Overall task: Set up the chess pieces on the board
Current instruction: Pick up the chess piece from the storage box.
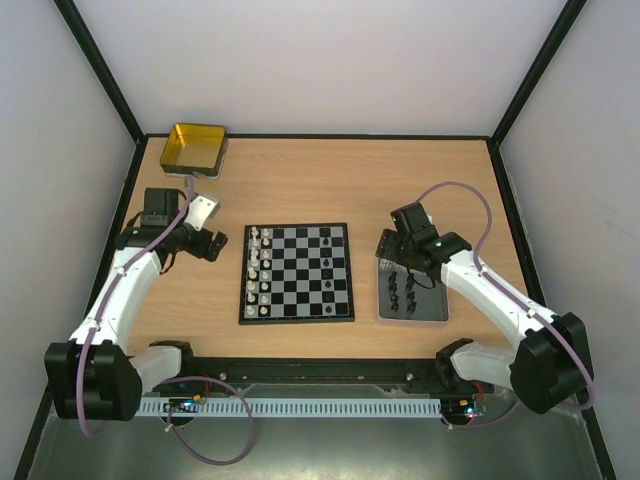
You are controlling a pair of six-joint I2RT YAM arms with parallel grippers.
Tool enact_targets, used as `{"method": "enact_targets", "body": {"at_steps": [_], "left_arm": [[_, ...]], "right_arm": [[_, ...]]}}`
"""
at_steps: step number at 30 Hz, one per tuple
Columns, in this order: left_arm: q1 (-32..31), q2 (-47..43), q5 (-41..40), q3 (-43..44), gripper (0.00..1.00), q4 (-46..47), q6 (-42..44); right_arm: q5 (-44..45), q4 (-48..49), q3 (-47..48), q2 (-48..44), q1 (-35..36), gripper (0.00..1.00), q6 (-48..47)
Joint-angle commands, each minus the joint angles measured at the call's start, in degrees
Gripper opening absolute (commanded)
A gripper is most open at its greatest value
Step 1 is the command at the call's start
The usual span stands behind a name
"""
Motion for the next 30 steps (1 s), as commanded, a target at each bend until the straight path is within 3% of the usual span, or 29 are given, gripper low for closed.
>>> {"method": "enact_targets", "body": {"at_steps": [1,4,7,10,13,15,21,30], "left_arm": [[2.55,-0.68,3.11,-2.85,0.99,5.92,-5.54],[3.92,-1.58,6.85,-4.18,0.99,7.1,-4.81],[9.03,-3.22,19.5,-3.94,0.99,5.27,-0.28],[12.98,-2.86,32.64,-2.09,0.99,-0.05,5.54],[13.34,-0.68,39.36,0.11,0.98,-8.81,13.26],[13.46,0.24,40.35,1.39,0.97,-12.36,16.35],[13.47,-1.62,37.26,3.87,0.98,-12.54,12.27],[13.46,-5.25,39.89,0.2,0.99,-9.56,9.91]], "right_arm": [[-4.35,-0.88,-3.28,0.02,-3.59,0.76,-1.03],[-7.2,0.11,-4.77,0.19,-5.98,0.7,-1.3],[-8.73,0.97,-5.67,0.4,-6.48,0.7,-1.31],[-9.59,1.51,-6.21,1.27,-6.58,0.68,-1.23],[-10.8,2.02,-6.82,1.72,-6.58,0.63,-1.23],[-11.11,1.74,-6.98,1.89,-6.58,0.6,-1.53],[-9.36,0.71,-7.9,0.64,-6.57,0.53,-2.2],[-9.76,1.13,-9.4,1.76,-6.58,0.45,-1.97]]}}
